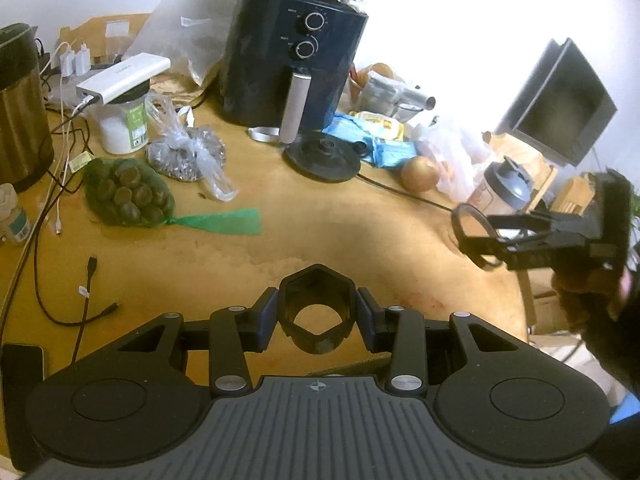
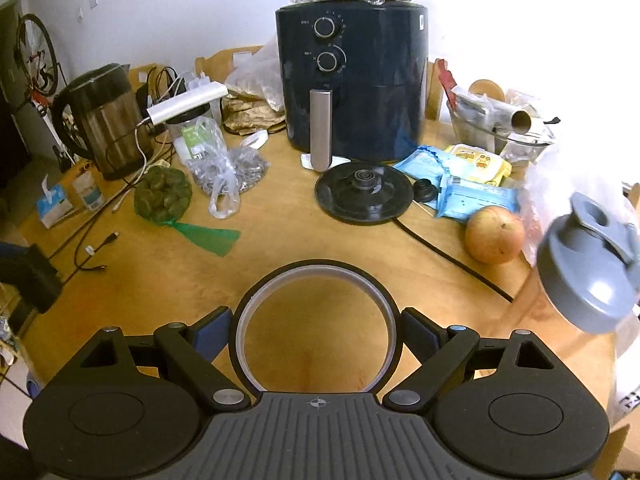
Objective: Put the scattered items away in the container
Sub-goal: 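Carry the black cup and tape ring with both grippers over the box, then open both grippers to drop the black cup and tape ring into the box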
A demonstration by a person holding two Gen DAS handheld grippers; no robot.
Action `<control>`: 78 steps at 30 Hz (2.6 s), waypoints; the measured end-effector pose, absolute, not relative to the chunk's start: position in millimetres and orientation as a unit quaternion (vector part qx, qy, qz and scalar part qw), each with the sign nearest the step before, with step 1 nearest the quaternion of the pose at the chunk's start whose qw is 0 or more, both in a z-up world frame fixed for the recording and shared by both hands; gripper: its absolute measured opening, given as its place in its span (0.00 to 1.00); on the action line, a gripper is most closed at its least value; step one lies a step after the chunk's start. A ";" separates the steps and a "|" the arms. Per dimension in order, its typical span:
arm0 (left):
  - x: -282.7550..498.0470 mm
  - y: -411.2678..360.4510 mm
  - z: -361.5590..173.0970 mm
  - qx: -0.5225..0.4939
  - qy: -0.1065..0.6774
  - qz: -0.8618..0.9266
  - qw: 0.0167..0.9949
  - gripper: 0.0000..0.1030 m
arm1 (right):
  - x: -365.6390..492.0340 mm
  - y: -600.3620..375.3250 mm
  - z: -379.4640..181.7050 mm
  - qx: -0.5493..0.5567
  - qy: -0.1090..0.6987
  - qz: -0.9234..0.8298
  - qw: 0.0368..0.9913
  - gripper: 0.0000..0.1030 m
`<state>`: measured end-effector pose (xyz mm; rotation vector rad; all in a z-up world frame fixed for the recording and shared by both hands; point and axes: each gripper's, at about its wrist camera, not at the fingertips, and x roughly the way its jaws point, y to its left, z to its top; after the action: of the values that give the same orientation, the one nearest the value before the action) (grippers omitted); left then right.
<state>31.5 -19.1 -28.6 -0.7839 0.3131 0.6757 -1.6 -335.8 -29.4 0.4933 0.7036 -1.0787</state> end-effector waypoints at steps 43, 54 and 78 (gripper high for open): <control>83.0 -83.2 -29.9 -0.396 0.176 0.299 0.850 0.39 | -17.7 -241.7 -18.7 0.333 0.260 -0.466 0.778 0.88; 99.1 -84.9 -27.2 -0.367 0.205 0.291 0.859 0.39 | -15.3 -224.9 -20.5 0.339 0.250 -0.474 0.773 0.88; 82.7 -95.7 -29.8 -0.378 0.206 0.364 0.825 0.78 | 4.1 -222.3 -25.0 0.333 0.276 -0.461 0.775 0.88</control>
<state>82.7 -95.7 -29.8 -0.8043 0.4388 0.7744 4.1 -222.3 -25.0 0.7207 0.5981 -0.9990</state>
